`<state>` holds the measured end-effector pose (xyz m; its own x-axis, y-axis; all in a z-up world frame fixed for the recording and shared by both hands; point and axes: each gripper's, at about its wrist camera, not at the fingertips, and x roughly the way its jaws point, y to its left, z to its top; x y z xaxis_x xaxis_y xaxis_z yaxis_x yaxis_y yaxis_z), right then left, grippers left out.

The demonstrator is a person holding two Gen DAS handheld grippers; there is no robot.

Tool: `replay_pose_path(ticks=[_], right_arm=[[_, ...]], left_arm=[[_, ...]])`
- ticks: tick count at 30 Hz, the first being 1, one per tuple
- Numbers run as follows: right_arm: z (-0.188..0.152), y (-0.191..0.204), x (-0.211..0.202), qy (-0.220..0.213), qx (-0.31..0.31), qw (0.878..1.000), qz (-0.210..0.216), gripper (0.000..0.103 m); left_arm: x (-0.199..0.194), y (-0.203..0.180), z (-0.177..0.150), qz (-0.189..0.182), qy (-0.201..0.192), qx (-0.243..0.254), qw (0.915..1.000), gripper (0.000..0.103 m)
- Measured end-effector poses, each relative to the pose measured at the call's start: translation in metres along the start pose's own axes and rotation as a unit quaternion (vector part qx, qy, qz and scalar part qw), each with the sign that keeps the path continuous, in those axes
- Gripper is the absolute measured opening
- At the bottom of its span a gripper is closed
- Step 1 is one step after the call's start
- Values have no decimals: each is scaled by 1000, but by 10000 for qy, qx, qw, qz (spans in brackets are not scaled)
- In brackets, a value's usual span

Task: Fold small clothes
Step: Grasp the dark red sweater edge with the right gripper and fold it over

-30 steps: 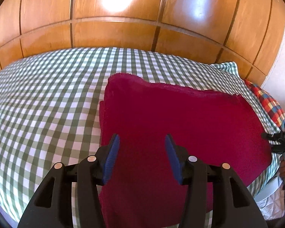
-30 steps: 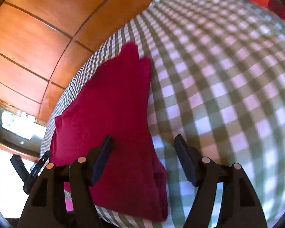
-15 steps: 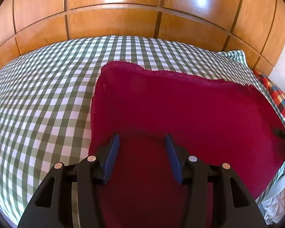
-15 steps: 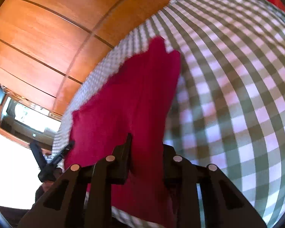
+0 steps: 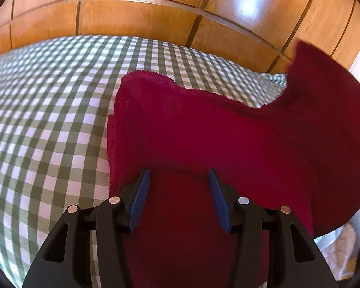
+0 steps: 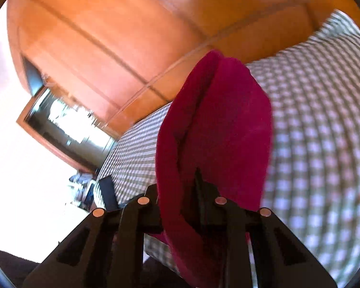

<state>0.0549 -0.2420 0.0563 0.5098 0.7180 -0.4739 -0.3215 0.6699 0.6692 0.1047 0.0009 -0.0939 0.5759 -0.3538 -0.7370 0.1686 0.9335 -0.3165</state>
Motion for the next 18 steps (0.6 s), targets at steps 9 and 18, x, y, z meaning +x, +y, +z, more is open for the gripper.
replay_pose_path(ticks=[9,18], right_arm=[[2,72,134,931,-702,9926,-332,17],[-40,84,187,1721,-1218,9768,-381,21]], left_arm=[[-5,13,-6,-477,-31,-166,9987,49],[-55,66,-18,-1052,-112,-961,9897,49]])
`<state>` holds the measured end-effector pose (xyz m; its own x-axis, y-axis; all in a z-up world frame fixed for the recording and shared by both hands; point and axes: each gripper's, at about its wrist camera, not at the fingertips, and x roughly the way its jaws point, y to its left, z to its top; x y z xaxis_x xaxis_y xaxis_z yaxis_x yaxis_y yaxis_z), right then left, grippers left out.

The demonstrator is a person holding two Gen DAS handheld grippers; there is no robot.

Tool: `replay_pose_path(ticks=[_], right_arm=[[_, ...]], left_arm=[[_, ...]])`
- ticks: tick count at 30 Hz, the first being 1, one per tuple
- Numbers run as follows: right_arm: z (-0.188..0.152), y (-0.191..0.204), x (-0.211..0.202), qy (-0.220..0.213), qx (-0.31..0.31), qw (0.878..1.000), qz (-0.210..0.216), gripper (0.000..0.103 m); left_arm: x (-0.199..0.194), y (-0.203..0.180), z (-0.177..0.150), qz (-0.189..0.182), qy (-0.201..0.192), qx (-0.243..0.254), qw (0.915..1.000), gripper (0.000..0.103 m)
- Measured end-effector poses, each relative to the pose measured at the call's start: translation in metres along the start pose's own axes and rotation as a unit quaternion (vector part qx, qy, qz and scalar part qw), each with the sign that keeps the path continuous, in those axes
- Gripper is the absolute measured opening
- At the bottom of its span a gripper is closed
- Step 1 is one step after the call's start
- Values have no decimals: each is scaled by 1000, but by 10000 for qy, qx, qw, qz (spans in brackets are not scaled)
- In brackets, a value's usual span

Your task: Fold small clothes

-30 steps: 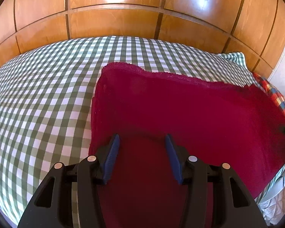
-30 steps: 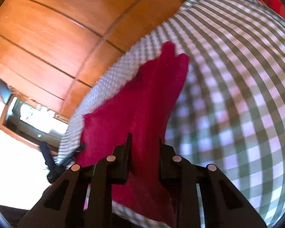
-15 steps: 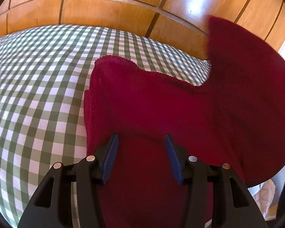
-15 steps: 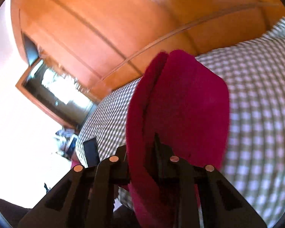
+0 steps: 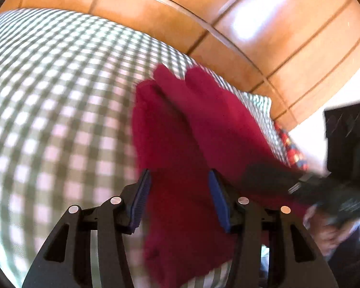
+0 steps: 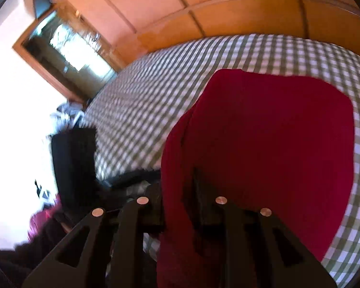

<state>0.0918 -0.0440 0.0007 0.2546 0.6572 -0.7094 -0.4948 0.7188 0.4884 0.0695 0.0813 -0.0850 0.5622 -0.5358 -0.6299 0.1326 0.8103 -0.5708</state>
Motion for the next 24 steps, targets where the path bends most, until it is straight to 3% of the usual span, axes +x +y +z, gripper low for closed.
replay_pose_path(ticks=[2,3,4,8,11,14,16,18,21,24], right_arm=[[-6,1,5,-36,-84,9998,181,30],[-7,3,5,-92,-104,9991,388,50],[-8,7,4,-159,-132,9984,520,62],[-19,3,-22,-489,-157,9952,828,63],[-41,-6,-56,-850,-140,9936,732,65],[-70,-29,-81,-961,-85,9953,80,66],[-90,-42,-90,-877,-110,9948,-508,66],[-111,-54,-86,-682,-167,9914,-1103,66],[-127,-67,-73,-476,-12,9887,-1421,64],[-130,-78,-52,-402,238,9888,-1418,59]], left_arm=[[-18,11,0,-21,-145,-231,9996,49],[-26,17,1,-79,-191,-397,9990,49],[-32,20,1,-162,-216,-529,9982,50],[-49,19,3,-454,-337,-710,9959,53],[-56,6,5,-792,-292,-686,9941,58],[-56,-14,12,-1042,-248,-490,9930,61],[-52,-27,13,-1276,-102,-448,9908,68],[-45,-41,9,-1294,61,-355,9909,68],[-28,-52,8,-1283,320,-287,9908,70],[-10,-55,6,-1013,550,-247,9930,70]])
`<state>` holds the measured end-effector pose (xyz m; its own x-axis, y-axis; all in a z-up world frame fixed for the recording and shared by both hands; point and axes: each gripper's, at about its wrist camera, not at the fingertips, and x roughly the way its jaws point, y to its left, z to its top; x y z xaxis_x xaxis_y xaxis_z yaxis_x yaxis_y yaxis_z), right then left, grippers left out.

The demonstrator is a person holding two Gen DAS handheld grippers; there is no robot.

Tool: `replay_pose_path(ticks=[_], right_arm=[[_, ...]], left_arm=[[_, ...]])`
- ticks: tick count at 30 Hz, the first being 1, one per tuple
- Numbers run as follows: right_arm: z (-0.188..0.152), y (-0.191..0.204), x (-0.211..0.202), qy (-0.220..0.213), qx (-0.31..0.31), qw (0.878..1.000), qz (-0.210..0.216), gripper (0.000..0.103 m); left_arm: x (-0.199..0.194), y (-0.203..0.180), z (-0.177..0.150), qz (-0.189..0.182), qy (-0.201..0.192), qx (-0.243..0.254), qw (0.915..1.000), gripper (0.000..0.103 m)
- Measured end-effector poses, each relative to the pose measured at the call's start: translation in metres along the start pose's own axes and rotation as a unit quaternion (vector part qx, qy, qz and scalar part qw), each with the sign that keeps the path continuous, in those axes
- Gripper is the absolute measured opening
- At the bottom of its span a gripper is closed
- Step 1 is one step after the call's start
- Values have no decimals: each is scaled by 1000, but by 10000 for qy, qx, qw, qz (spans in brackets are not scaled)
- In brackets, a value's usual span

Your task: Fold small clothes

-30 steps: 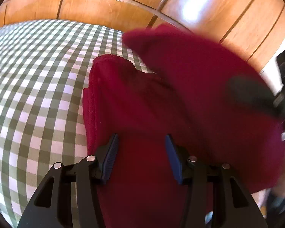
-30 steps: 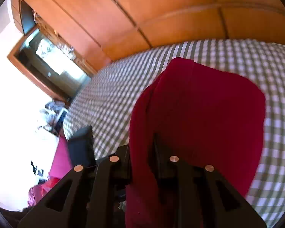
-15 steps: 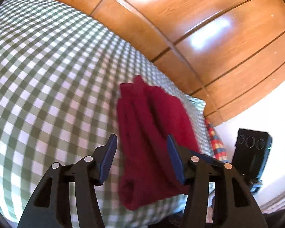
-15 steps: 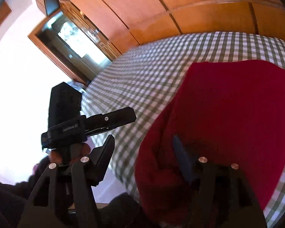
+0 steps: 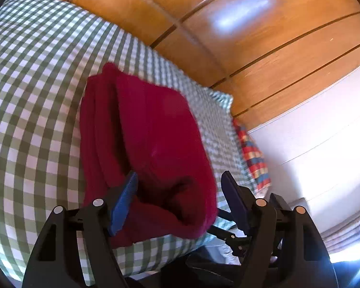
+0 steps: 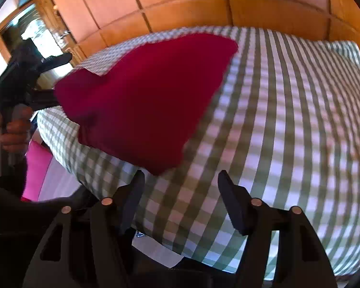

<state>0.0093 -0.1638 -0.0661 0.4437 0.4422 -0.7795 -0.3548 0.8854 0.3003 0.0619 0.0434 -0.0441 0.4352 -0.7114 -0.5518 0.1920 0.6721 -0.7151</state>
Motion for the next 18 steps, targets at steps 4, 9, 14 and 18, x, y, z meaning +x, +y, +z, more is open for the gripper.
replay_pose_path(ticks=[4,9,14,18], right_arm=[[5,6,13,-101,65,9999,99,48],[29,32,18,-440,-143,9989,86,22],[16,30,18,-293,-382,9988,82,19],[2,25,35,-22,-425,9991,-34,20]], left_arm=[[16,-1,0,187,241,37,9995,67],[4,-17,1,275,-59,511,9983,18],[-18,7,-18,456,-188,495,9976,16],[7,39,-50,897,234,343,9951,16]])
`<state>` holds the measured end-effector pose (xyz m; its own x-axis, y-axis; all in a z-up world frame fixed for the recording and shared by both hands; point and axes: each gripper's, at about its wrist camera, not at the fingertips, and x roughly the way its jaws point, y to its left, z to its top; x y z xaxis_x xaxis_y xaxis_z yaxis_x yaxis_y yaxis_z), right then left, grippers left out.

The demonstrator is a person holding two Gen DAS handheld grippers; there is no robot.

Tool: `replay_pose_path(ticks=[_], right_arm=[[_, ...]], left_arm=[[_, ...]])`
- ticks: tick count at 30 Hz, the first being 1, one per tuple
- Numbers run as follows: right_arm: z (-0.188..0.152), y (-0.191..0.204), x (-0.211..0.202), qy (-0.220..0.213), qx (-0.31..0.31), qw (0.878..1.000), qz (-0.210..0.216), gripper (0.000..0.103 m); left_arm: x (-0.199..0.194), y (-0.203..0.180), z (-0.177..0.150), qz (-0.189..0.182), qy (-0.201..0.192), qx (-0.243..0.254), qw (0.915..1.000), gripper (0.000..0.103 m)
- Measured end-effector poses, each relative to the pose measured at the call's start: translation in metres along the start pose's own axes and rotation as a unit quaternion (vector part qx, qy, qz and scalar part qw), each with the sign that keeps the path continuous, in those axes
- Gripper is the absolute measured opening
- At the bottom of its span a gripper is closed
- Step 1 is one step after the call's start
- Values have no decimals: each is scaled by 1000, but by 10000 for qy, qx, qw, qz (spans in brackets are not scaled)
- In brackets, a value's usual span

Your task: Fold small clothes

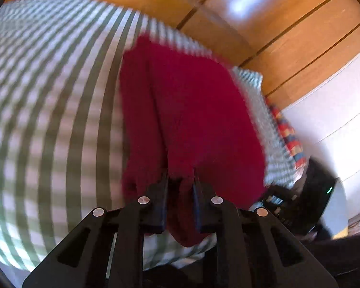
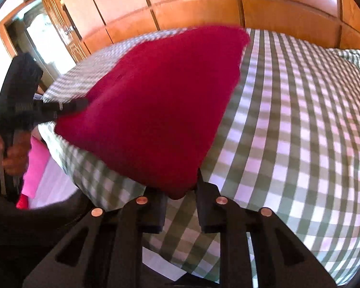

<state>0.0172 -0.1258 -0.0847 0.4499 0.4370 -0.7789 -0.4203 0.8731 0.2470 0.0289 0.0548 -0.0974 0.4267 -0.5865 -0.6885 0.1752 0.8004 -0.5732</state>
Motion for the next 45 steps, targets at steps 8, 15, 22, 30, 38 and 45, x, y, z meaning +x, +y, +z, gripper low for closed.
replay_pose_path(ticks=[8,15,22,30,38,45], right_arm=[[-10,-22,-44,53,-7,9993,357,64],[22,-43,-82,-638,190,9977,149,65],[73,-6,-48,-909,-331,9951,-215,65],[52,40,20,-822,-948,9891,-769,65],[54,27,18,-883,-649,9919,-637,66],[66,10,-15,-773,-198,9965,-262,74]], left_arm=[[-34,2,30,-634,-590,-238,9960,52],[0,5,69,-820,-373,-615,9940,52],[-11,-17,73,-420,-898,-222,9948,14],[9,0,67,796,-542,-74,9953,15],[-29,-47,62,1274,-1471,263,9805,19],[-5,-79,46,1947,-1288,1164,9654,19]])
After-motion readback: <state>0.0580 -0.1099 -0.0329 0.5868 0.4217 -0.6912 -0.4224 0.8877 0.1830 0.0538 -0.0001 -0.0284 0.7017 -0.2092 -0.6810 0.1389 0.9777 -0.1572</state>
